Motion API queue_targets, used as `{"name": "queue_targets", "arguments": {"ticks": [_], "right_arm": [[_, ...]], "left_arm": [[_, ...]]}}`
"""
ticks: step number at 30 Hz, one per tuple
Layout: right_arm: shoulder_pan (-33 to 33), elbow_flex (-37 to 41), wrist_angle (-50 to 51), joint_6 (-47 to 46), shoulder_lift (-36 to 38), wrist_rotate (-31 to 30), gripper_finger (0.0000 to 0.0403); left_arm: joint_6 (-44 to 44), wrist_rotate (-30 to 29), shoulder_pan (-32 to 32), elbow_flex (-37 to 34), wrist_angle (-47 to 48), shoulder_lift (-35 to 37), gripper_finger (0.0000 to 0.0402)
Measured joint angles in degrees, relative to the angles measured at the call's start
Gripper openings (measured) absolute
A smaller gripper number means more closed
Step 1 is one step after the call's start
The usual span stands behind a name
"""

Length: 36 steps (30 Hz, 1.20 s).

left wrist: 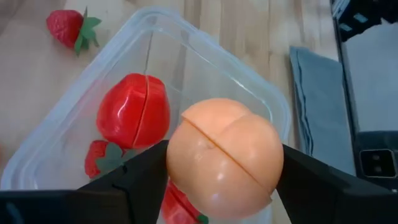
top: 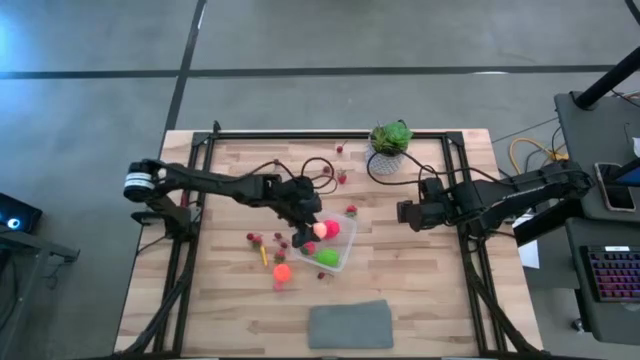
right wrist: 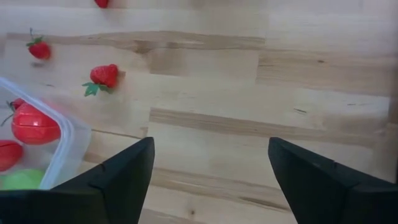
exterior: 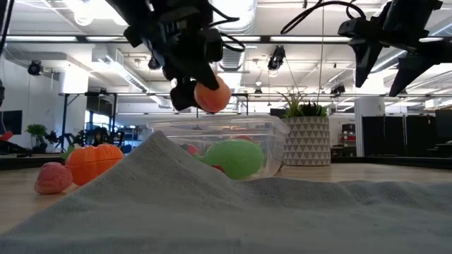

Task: Pick and placing Produce into tupperware
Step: Put the peach into the transparent container, then put the red strawberry into the transparent container

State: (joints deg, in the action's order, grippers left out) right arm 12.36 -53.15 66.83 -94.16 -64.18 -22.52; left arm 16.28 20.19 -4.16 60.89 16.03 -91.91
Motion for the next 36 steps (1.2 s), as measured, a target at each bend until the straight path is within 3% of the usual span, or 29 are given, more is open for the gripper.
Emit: {"name": "queue_targets", "arguments": {"ticks": [8,14,19,24,36], "right_arm": [[0.0,0.0,-3.69,0.03,0.0,-1.29,0.0323],[-0.82,0.0,-17.28,7.16,-1.69,-3.12,0.0325],[-5.45,-0.09,-28.15,12.74,-8.26,2.75,0.0325],[-11.77,-1.14,-30.32,16.59,-15.45,10.1,0.0319],[-19.23,-12.41,-29.87,29.71,-30.54,15.65,0.0295]], "left_arm": [[2.94,0.03,0.88,-0.08,1.55,-0.3,0.0323],[2.86,-0.17,0.9,-0.02,4.34,4.34,0.034],[2.91,-6.16,1.1,-0.24,10.63,11.63,0.034],[4.24,-14.26,1.64,-0.4,15.49,19.84,0.0341],[10.4,-19.81,1.66,-3.0,16.93,32.1,0.0341]]}}
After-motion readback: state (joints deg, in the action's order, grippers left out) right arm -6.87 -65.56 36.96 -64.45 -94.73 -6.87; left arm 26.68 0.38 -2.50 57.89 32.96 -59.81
